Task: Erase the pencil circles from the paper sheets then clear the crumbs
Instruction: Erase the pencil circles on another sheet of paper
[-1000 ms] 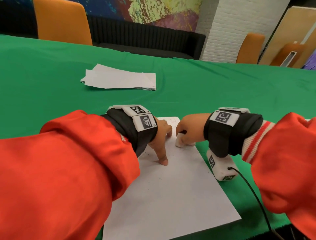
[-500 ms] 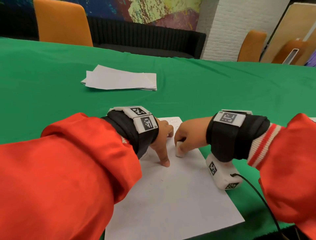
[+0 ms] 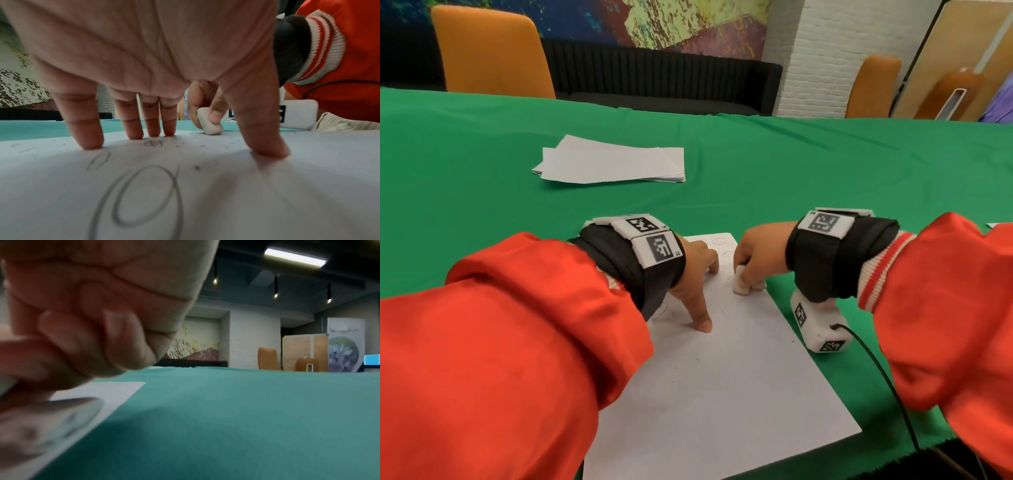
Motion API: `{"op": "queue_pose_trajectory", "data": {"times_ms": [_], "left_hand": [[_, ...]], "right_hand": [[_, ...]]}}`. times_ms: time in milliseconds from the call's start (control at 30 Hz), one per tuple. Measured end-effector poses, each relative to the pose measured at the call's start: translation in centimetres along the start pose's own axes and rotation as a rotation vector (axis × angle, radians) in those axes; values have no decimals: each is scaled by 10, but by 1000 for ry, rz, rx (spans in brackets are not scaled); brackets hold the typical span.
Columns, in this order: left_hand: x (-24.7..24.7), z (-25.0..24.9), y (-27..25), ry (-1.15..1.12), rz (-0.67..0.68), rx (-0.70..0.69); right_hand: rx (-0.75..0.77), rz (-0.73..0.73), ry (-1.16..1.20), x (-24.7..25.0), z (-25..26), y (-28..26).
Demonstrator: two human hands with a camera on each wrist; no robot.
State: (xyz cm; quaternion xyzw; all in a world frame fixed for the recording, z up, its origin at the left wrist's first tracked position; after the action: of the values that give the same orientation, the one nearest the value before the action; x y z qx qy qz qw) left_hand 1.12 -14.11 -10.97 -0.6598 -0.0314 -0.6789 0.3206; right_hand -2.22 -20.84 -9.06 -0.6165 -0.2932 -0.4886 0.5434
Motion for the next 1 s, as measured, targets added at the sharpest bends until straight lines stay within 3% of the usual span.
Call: {"op": "queue_pose_trajectory", "data": {"times_ms": [200,333,500,667,867,1000], "left_hand": [[-1,2,1,5,9,12],[-1,0,0,-1,-1,2],[-1,1,1,-4,0,4],[0,0,1,0,-5,-3],[-1,2,2,-9,1,5],[-1,1,2,-2,-3,0]], "right_hand": [[43,111,-8,-13,10,-2],[-21,16,3,0,-4,2],[34,109,-37,-12,7,0],[-24,-8,-10,3,-4,4],[9,109,2,-11,1,1],[-40,28,18,0,-9,3]]}}
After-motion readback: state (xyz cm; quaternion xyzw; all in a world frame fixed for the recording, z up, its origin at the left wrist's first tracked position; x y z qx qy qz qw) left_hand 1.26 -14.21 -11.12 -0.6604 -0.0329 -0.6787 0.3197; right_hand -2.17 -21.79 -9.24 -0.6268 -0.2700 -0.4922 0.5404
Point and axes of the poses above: each hand's wrist, its own y-axis towards the middle knuckle, its own x-axis out of the back of the hand, z = x × y, the point moved 8 cm from there along y, towards the middle knuckle, and after that the axes turned 5 degrees about y, right-handed, at the moved point
